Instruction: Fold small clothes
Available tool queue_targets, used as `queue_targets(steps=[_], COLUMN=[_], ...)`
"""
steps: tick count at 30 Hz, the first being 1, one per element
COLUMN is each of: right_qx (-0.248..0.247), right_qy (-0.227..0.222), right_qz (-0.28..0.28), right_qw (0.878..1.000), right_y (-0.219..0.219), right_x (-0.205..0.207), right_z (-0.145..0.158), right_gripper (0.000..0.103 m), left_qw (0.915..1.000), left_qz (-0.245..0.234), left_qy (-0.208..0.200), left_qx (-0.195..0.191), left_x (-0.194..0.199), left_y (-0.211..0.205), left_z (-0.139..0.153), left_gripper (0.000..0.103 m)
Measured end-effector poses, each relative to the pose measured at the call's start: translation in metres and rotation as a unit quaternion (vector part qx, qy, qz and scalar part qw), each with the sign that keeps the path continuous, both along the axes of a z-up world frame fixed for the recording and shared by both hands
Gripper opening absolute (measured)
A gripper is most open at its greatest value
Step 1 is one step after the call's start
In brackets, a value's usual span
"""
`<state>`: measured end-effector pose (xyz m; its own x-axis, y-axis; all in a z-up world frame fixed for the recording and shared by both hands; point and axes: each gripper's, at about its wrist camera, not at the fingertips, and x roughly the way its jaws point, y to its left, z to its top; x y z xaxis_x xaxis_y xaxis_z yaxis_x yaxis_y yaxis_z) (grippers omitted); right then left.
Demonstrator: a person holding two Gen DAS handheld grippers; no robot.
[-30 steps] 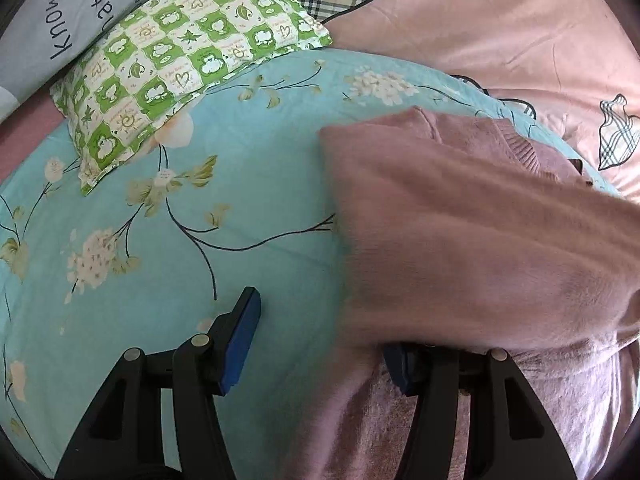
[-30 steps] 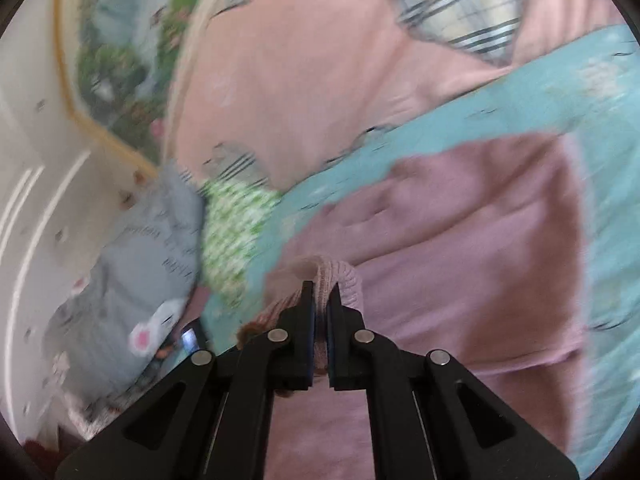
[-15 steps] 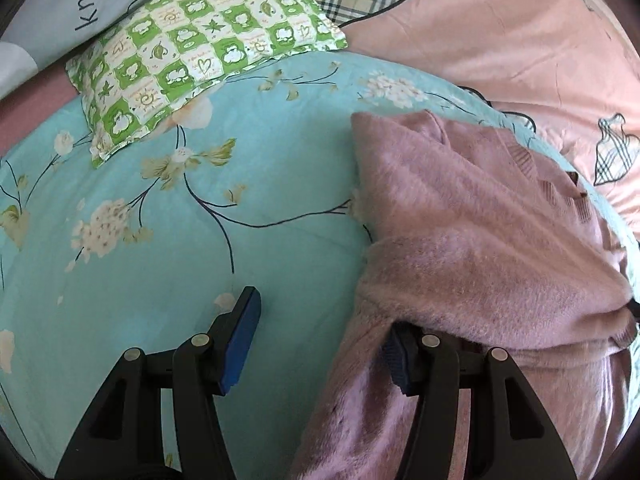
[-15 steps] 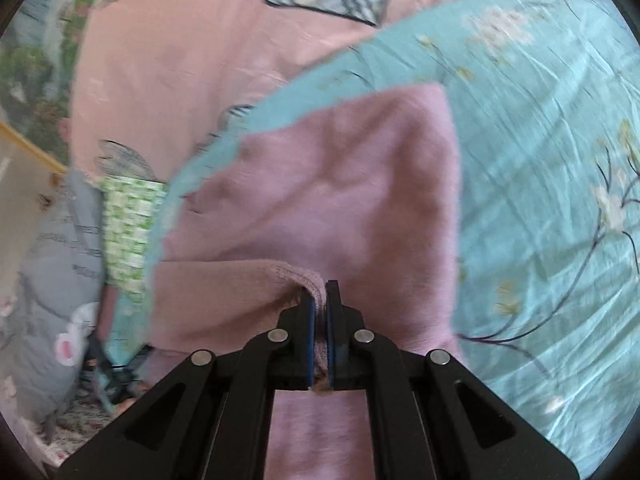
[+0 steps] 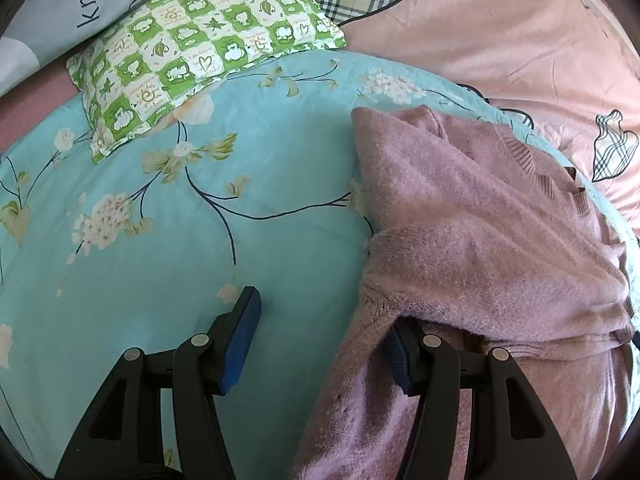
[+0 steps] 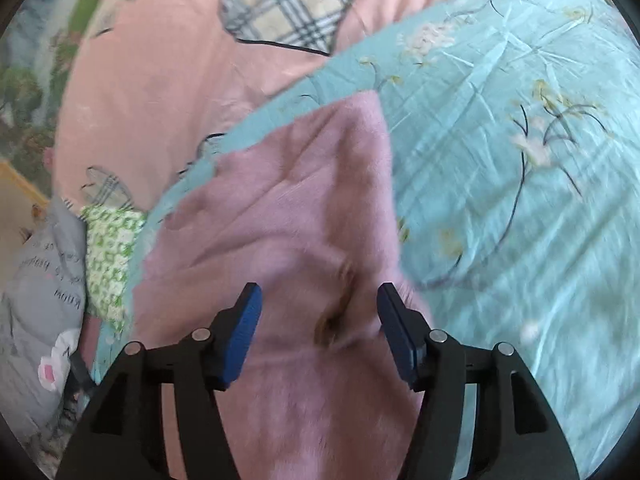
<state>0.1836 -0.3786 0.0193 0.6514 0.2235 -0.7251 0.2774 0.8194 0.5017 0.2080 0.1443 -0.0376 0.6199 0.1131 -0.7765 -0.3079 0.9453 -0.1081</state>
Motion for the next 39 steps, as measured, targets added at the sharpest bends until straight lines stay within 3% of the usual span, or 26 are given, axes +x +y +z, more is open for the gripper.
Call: queue_targets(steps=[5,6,7,12,17,23,27,29,33,36,39], right_qx=[-0.009,-0.003,-0.005,-0.060,-0.090,-0.117,-0.121,-0.124,-0.129,-0.120,-0.094], right_qy=[0.027,0.035,0.051,-0.022,0.077,0.081,0.090,0.089,0.090,0.047,0.021], right_qz=[0.001,0.006,0.014,0.014,0.031,0.027,0.026,0.030,0.012,0.003,0.032], right_qw=[1.000,0.999,0.999,0.998,0.992,0.989,0.988,0.988,0.987,0.992,0.995], right_y=[0.016,0.017,0.018,0.014,0.005,0.013,0.013,0.015,0.016,0.018,0.037], right_x=[0.027,0.032,0.039,0.014,0.022,0.017,0.012,0.010,-0.001,-0.017,-0.016], right_z=[-0.020,-0.024,-0.026,0.026,-0.019,-0.019,-0.021,-0.020,-0.007,0.012,0.015], right_gripper=[0.058,0.037,0.003,0.004,0.004,0.004,0.004,0.004,0.009,0.009,0.009], left_qw=[0.9999,0.9999,0.9999,0.9999,0.9998,0.9997,0.9986,0.9960,0.9845,0.9819,0.9784], left_qz=[0.001,0.001,0.003,0.008,0.004,-0.009,-0.044,-0.080,-0.139,-0.132,-0.121], left_qy=[0.010,0.011,0.011,0.009,0.014,0.021,0.030,0.032,0.020,0.005,0.014], left_qx=[0.012,0.013,0.011,0.003,0.011,-0.003,-0.001,-0.023,-0.105,-0.135,-0.167], left_x=[0.007,0.008,0.009,0.007,0.007,0.000,-0.007,-0.013,-0.031,-0.022,0.020], left_y=[-0.001,-0.001,0.001,0.004,-0.001,0.003,0.002,0.005,0.021,0.040,0.053], left_z=[0.002,0.002,0.003,0.002,0.003,0.003,0.004,0.008,0.022,0.037,0.042], left_gripper=[0.059,0.059,0.059,0.059,0.059,0.059,0.059,0.058,0.062,0.071,0.075])
